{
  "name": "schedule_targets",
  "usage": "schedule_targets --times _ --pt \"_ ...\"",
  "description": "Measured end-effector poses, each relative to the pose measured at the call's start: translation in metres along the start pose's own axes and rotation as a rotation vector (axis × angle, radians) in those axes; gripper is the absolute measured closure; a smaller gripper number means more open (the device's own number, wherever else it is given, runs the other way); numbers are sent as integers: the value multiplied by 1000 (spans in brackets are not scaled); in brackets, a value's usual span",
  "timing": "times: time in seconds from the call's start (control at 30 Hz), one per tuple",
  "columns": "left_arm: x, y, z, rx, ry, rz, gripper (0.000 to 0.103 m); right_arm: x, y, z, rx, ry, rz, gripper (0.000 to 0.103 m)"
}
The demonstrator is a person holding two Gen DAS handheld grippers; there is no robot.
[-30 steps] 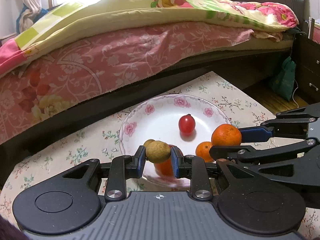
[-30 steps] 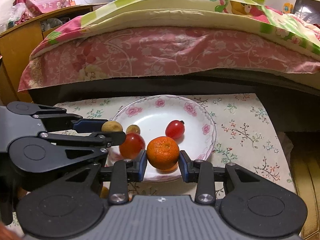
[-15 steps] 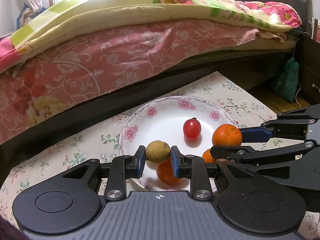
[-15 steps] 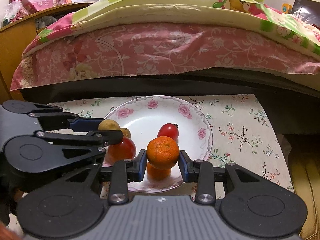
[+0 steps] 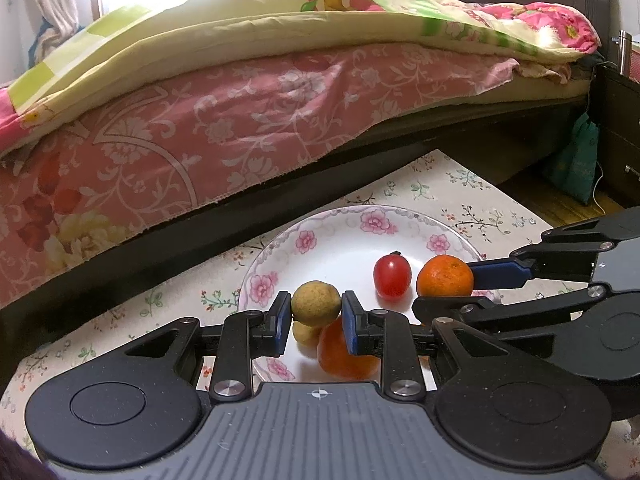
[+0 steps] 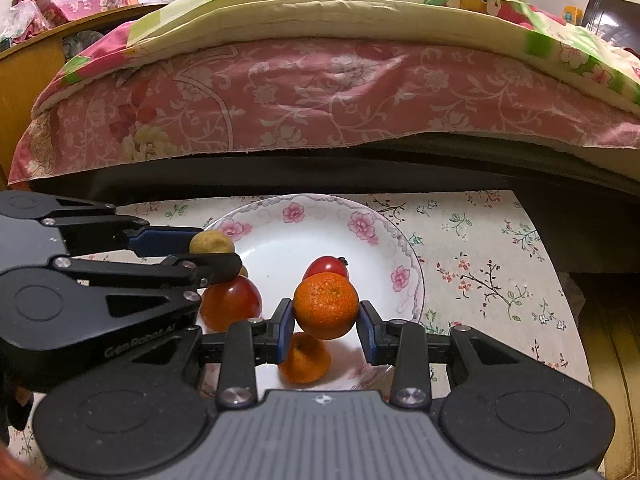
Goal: Organize fruits
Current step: 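Lower both grippers over the white bowl and open them to release the fruits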
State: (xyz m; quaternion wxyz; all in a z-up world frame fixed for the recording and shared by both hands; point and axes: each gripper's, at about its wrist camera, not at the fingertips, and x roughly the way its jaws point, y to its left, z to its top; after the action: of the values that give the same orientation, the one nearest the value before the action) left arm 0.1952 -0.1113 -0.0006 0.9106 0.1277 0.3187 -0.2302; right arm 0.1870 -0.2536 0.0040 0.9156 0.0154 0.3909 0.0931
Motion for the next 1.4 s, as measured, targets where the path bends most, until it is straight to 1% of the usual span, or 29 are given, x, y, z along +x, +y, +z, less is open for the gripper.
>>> schedule_targets --times 0.23,0.5,0.67,0.77,0.97,1.07,1.4 --pt "8 -2 4 10 -2 0 70 7 -7 1 22 4 2 68" --pt "17 0 8 16 2 10 66 11 -11 0 35 0 9 67" --pt "17 2 8 13 2 18 66 12 -11 -1 37 1 13 67" --pt "15 4 8 6 -1 24 63 10 -9 0 31 -6 13 67" --pt "7 8 8 3 -6 33 61 5 -6 2 26 -18 15 65" --pt "1 7 7 5 -8 34 58 2 -4 3 26 -22 14 65" --pt "-27 9 2 -4 -7 52 56 -23 10 4 5 -39 22 64"
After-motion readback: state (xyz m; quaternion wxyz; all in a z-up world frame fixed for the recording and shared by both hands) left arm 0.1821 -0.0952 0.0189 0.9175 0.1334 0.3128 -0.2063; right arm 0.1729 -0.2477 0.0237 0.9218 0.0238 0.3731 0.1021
